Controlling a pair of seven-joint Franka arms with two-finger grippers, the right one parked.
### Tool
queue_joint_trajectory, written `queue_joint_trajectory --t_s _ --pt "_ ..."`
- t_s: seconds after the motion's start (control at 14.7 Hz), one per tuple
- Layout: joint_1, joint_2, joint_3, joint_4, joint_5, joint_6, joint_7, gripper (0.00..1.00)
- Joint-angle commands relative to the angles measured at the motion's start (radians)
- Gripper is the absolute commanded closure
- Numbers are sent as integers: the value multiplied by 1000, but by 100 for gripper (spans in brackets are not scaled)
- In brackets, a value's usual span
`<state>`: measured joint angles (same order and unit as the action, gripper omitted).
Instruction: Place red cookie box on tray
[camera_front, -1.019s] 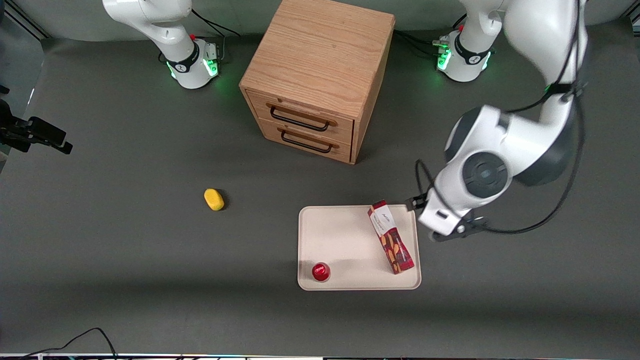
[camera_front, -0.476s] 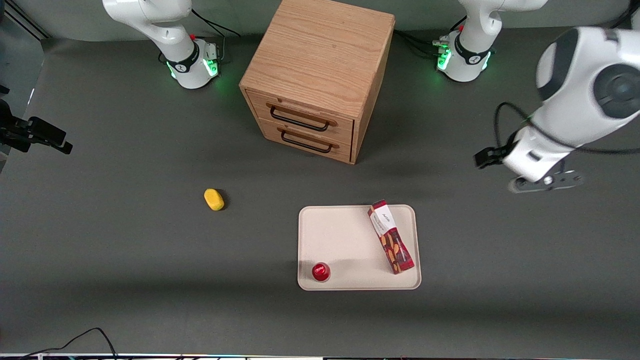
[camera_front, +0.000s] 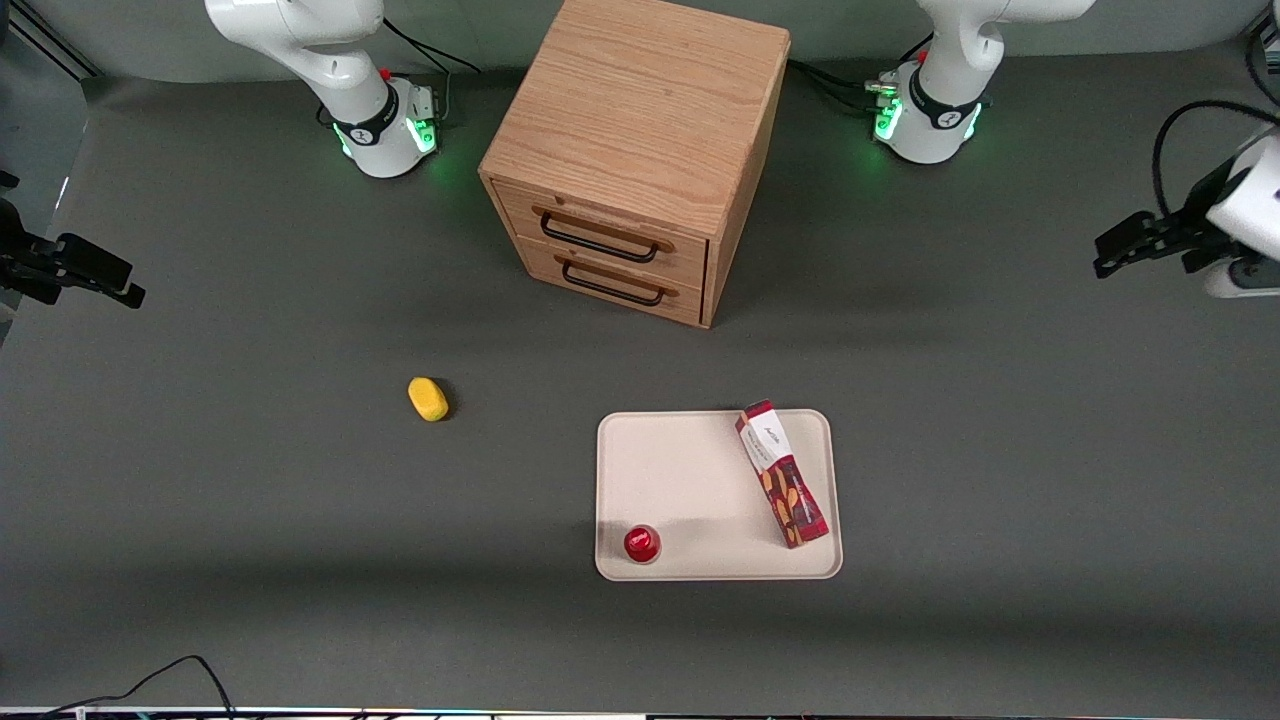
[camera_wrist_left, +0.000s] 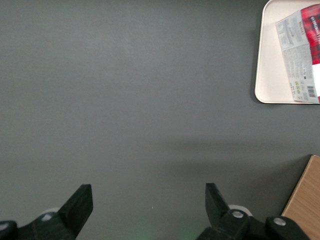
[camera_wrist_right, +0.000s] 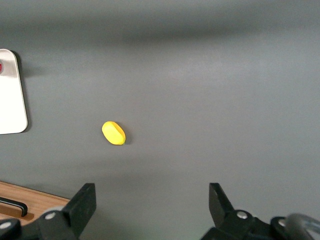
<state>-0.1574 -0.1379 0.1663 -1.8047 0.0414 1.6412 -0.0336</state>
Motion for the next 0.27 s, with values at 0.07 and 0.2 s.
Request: queue_joint_trajectory --t_s 0.07,0.2 --pt "28 47 -1 139 11 -102 26 0" --pt "36 52 1 143 8 -106 41 0"
